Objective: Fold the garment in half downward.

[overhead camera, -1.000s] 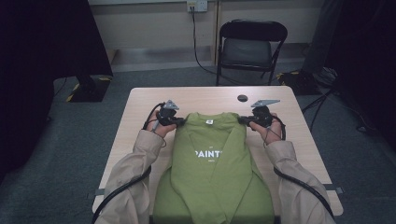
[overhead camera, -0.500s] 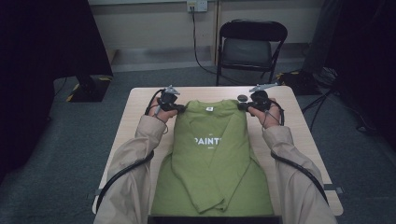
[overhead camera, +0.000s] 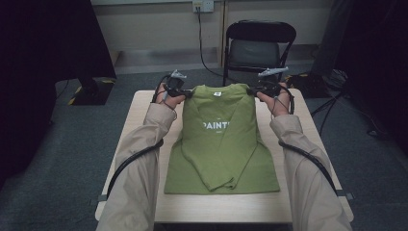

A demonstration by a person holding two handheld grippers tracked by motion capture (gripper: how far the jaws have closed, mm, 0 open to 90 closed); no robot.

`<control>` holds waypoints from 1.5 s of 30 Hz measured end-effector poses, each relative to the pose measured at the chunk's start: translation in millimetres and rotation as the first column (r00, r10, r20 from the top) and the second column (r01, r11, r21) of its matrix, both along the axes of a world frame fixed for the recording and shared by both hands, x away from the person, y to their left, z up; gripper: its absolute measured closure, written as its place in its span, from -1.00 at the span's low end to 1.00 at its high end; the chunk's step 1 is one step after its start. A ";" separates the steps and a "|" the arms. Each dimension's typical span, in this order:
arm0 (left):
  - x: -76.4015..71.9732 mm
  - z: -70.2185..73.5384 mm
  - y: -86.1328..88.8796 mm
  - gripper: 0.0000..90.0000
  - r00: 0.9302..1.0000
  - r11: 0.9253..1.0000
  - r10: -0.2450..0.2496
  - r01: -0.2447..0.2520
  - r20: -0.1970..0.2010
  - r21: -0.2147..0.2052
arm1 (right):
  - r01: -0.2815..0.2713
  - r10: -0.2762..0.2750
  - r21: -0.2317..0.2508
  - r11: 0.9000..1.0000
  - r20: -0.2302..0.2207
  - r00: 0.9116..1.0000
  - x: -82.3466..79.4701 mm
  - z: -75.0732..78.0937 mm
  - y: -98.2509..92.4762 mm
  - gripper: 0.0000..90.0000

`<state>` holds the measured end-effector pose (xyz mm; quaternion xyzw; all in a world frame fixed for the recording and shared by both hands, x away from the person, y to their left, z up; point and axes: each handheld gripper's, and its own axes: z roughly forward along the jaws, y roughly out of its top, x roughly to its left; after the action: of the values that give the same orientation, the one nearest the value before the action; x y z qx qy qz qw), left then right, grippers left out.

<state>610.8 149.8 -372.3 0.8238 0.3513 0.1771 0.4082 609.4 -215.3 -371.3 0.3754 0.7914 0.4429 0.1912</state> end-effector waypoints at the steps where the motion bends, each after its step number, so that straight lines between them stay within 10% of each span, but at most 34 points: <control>1: -0.9 -0.5 0.0 0.90 1.000 1.000 -0.003 0.003 -0.003 -0.002 | -0.002 0.002 -0.003 1.000 -0.007 1.000 -1.1 -0.5 -0.5 0.94; 23: -52.6 2.3 8.7 0.98 0.984 0.993 -0.115 0.112 -0.135 -0.031 | -0.111 0.112 0.011 0.994 -0.049 0.993 -63.3 -2.1 -10.1 0.93; 33: -74.8 19.8 14.8 0.98 0.983 0.989 -0.146 0.141 -0.108 -0.055 | -0.138 0.138 0.029 0.990 -0.035 0.990 -85.2 7.5 -15.9 0.93; 45: -107.3 25.9 15.3 0.98 0.964 0.984 -0.175 0.166 -0.200 -0.059 | -0.155 0.158 0.042 0.987 -0.075 0.985 -116.4 17.5 -18.0 0.93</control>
<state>503.5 165.0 -346.4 0.8561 0.3228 0.0484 0.4007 493.0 -233.3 -353.7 0.3327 0.8171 0.4558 0.1179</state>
